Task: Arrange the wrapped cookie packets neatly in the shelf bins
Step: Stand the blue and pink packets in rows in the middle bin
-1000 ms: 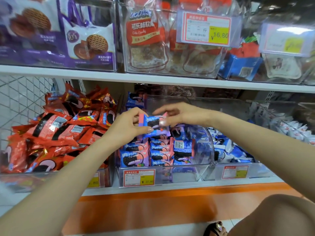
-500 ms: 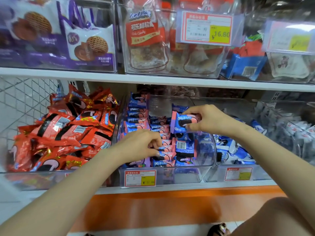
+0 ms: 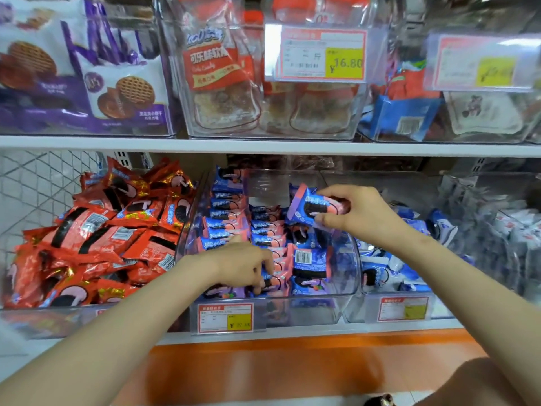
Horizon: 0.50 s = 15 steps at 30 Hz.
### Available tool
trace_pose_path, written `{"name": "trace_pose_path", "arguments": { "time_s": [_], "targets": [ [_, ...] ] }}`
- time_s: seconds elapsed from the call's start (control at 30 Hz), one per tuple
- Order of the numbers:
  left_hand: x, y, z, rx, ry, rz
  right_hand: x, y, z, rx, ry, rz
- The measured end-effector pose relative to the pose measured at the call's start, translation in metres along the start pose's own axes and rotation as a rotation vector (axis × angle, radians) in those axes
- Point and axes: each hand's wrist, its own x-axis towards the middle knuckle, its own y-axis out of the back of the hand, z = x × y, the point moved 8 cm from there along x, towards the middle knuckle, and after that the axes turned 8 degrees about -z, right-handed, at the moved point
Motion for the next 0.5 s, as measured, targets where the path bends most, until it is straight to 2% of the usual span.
{"name": "trace_pose_path", "arguments": {
  "time_s": [0.17, 0.33, 0.5],
  "targets": [
    [0.001, -0.004, 0.004, 0.275, 0.052, 0.022, 0.001, 0.002, 0.008, -0.005, 0.000, 0.027],
    [0.001, -0.003, 0.008, 0.283, 0.020, 0.020, 0.001, 0.006, 0.011, -0.034, -0.008, 0.052],
    [0.003, 0.007, 0.009, 0.293, 0.017, 0.191, 0.002, 0.006, 0.011, -0.054, -0.002, 0.051]
  ]
}}
